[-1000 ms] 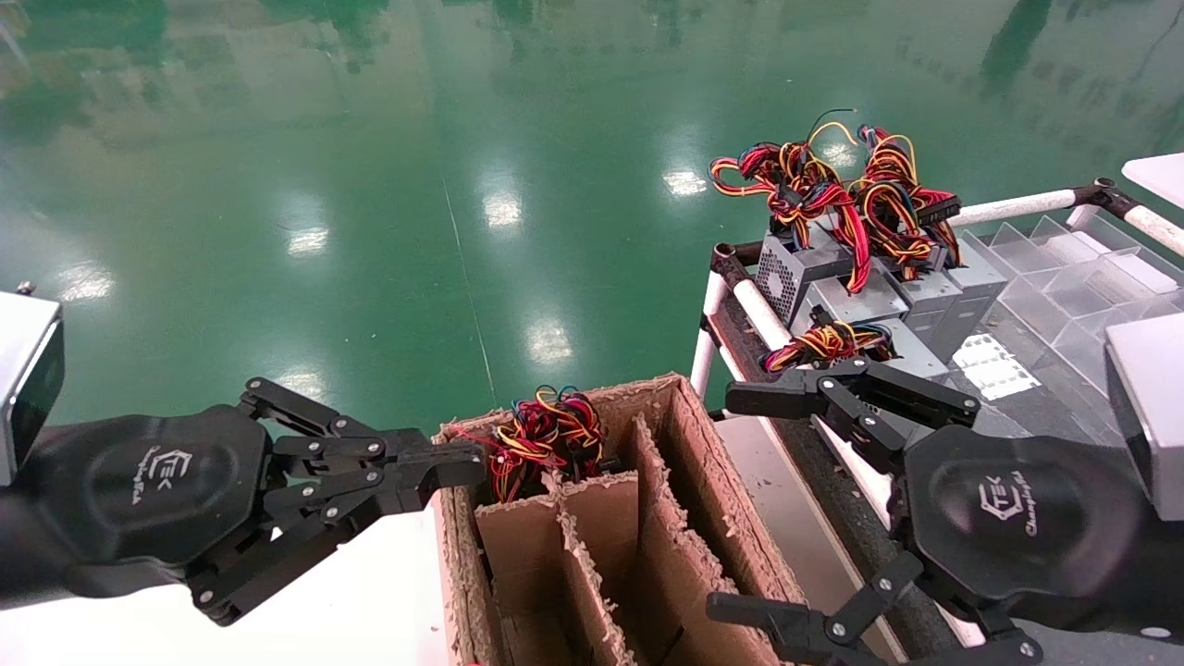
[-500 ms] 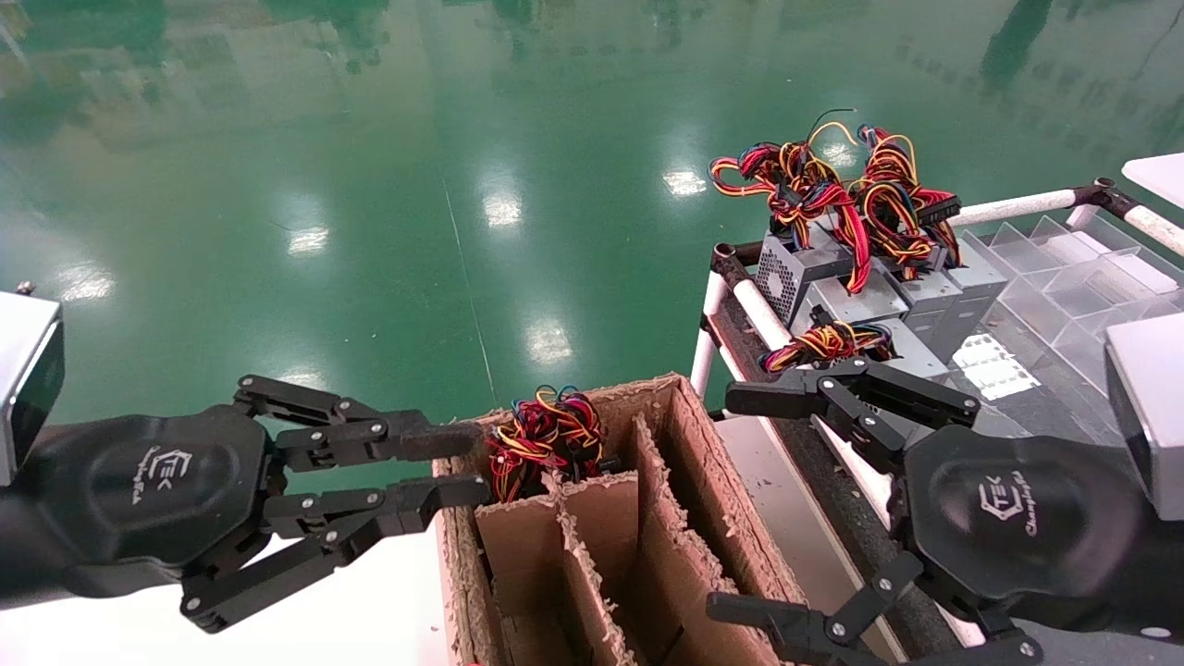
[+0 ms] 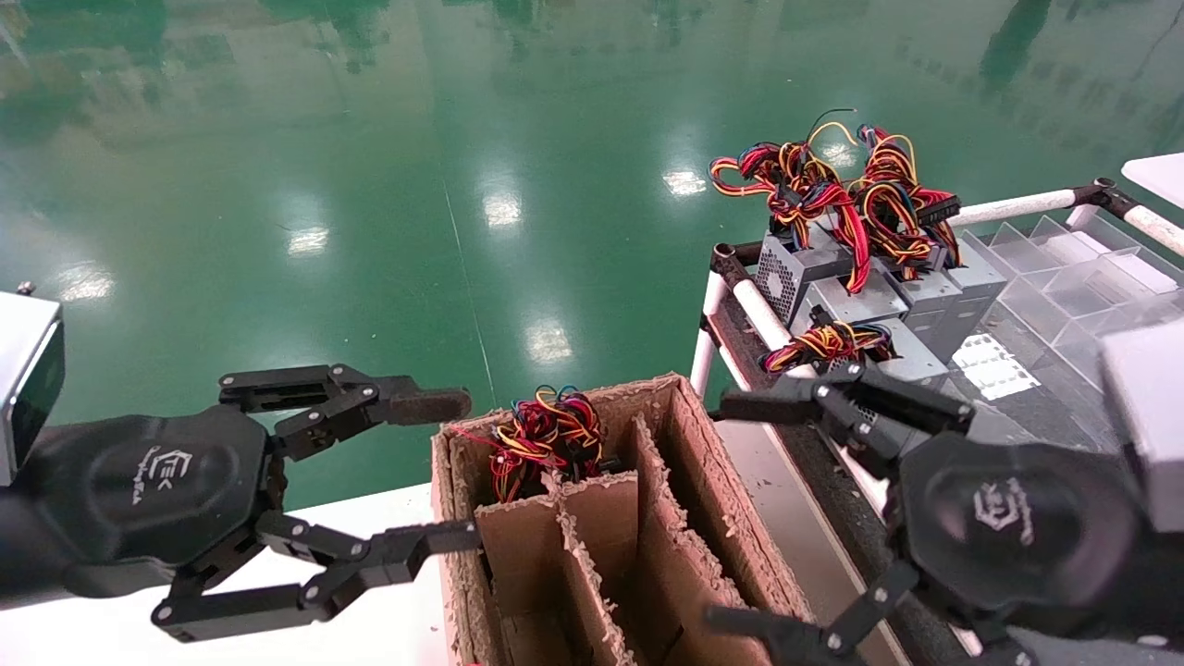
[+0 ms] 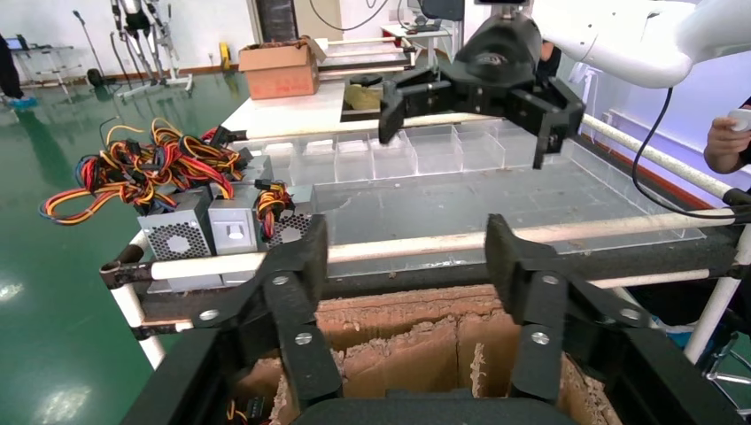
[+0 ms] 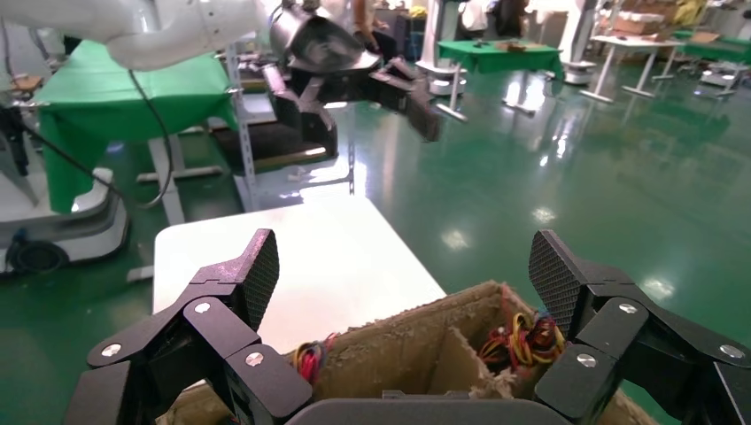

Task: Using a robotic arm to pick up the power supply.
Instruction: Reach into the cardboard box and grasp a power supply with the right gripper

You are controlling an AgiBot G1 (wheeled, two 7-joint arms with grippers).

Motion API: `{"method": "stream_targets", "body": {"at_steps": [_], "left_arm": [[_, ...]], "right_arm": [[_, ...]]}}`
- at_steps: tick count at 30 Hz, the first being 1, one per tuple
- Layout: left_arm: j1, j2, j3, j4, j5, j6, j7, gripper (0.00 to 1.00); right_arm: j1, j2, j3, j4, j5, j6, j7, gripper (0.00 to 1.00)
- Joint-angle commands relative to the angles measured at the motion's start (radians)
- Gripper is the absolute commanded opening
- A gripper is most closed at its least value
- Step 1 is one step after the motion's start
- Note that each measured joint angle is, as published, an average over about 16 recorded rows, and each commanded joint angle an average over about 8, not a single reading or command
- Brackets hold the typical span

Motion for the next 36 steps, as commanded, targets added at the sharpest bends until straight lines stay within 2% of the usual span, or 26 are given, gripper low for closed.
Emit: {"method": "stream_targets", "body": {"at_steps": [1,10,21,22,29,30,36], "left_arm": [[0.000,0.000,0.000,0.000,0.000,0.000,0.000,1.00],[0.000,0.000,0.000,0.000,0.000,0.000,0.000,1.00],[0.000,0.000,0.000,0.000,0.000,0.000,0.000,1.00],[0.000,0.000,0.000,0.000,0.000,0.000,0.000,1.00],[0.000,0.000,0.000,0.000,0.000,0.000,0.000,1.00],[0.000,0.000,0.000,0.000,0.000,0.000,0.000,1.00],[0.000,0.000,0.000,0.000,0.000,0.000,0.000,1.00]], "right_arm": [[-0.003,0.000,-0.002,0.001,-0.005,0.003,-0.002,1.00],[-0.026,-0.028,-0.063,0.027,-0.104,0.048,0.037,1.00],[-0.033,-0.188,-0.190,0.067,-0.278,0.097,0.028,0.98],[-0.035,-0.203,-0.200,0.067,-0.292,0.103,0.022,0.90],[-0.066,-0.275,-0.245,0.066,-0.364,0.156,0.006,0.04],[-0.071,-0.282,-0.248,0.066,-0.370,0.165,0.008,0.00],[-0.089,-0.312,-0.260,0.065,-0.384,0.203,0.031,0.00]]}}
